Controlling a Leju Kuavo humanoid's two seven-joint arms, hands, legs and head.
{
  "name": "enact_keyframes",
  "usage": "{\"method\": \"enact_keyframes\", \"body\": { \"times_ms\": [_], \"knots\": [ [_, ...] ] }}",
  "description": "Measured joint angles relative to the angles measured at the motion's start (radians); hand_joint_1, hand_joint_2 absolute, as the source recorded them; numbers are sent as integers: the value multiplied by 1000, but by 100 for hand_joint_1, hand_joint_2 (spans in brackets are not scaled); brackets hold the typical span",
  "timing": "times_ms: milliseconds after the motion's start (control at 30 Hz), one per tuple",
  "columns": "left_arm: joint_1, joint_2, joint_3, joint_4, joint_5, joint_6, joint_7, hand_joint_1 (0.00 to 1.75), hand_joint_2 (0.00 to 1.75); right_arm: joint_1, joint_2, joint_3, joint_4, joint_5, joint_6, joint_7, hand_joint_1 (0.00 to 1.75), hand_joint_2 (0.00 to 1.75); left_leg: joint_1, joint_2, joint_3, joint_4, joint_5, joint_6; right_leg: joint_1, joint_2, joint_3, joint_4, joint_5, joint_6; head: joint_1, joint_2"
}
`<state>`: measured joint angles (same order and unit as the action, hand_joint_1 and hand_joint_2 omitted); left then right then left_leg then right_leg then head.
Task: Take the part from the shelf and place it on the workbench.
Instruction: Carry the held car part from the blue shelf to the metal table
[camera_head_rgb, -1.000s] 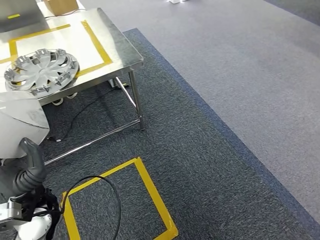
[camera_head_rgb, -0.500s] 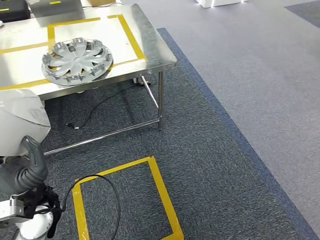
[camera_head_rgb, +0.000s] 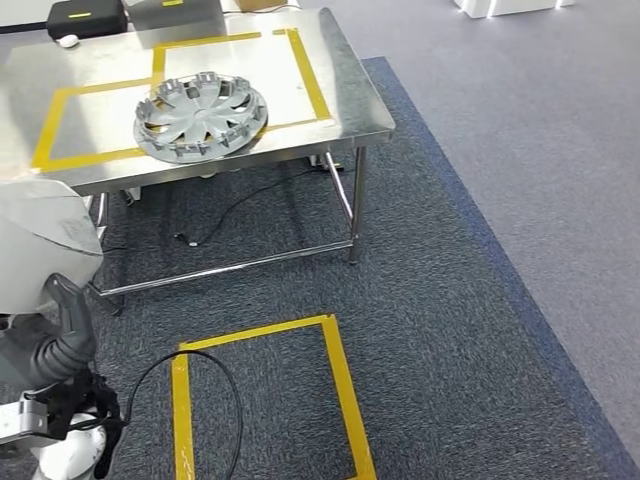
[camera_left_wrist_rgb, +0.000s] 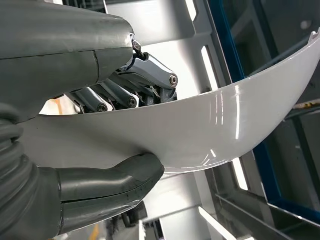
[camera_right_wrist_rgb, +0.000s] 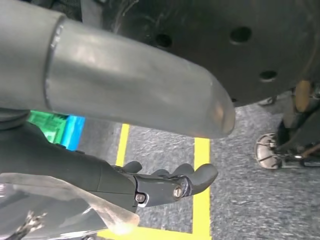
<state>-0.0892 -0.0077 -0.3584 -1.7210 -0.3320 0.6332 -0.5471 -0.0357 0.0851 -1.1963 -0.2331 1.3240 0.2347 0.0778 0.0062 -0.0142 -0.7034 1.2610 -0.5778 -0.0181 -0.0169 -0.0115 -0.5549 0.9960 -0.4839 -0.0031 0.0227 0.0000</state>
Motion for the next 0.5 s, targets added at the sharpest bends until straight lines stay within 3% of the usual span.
{"method": "enact_keyframes", "body": {
  "times_ms": [33, 67, 133, 200, 267, 333, 400, 467, 500],
  "knots": [
    [1, 0, 0, 1, 0, 0, 1, 175, 175, 1, 0, 0, 0, 0, 0, 0, 0, 0, 3, 2, -16, 33, -4, -3, 0, -12, 1, 0, -2, 0, 0, 0],
    [2, 0, 0, 2, 0, -1, 2, 175, 175, 1, 0, 0, 0, 0, 0, 1, 0, 0, 5, 4, -14, 27, 11, -5, 0, -23, 3, 0, -4, 2, 0, 0],
    [3, 1, 0, 3, 0, -4, 4, 175, 175, 1, 1, 0, 0, -1, 0, 0, 0, 0, 7, 24, 44, -89, 79, -3, 0, -42, 10, 1, -9, 7, 0, 0],
    [1, 1, -1, 3, 0, -6, 5, 175, 175, 0, 1, 0, 0, -2, 0, -1, 0, 0, 0, 59, 102, -208, 118, 6, 6, -56, 17, 2, -16, 16, 0, 0],
    [1, 1, -2, 4, 0, -8, 5, 175, 175, -2, 1, 0, 0, -2, -1, -1, 0, 0, -7, 67, 115, -240, 118, 20, 10, -70, 20, 2, -20, 27, 2, 0],
    [2, 1, -2, 4, 0, -8, 5, 175, 175, -4, 1, 0, 0, -3, -1, -1, 0, 0, -6, 48, 114, -244, 121, 33, 7, -77, 23, 1, -25, 38, 3, 0],
    [0, 0, -3, 4, 0, -10, 5, 175, 175, -6, 1, 0, 0, -3, -2, -3, 0, 0, -2, 34, 116, -250, 126, 46, 3, -45, 4, 44, -57, 47, 6, 0],
    [-1, -1, -5, 4, 0, -14, 6, 175, 175, -6, 1, 0, 0, -4, -7, -8, 0, 0, -1, 24, 116, -251, 126, 55, 2, -3, -61, 168, -117, 51, 11, 0],
    [0, -1, -6, 5, -1, -16, 6, 175, 175, -4, 1, 0, 0, -4, -11, -10, 0, 0, -2, 18, 116, -250, 126, 57, 2, 5, -98, 236, -141, 51, 13, 0]
  ]
}}
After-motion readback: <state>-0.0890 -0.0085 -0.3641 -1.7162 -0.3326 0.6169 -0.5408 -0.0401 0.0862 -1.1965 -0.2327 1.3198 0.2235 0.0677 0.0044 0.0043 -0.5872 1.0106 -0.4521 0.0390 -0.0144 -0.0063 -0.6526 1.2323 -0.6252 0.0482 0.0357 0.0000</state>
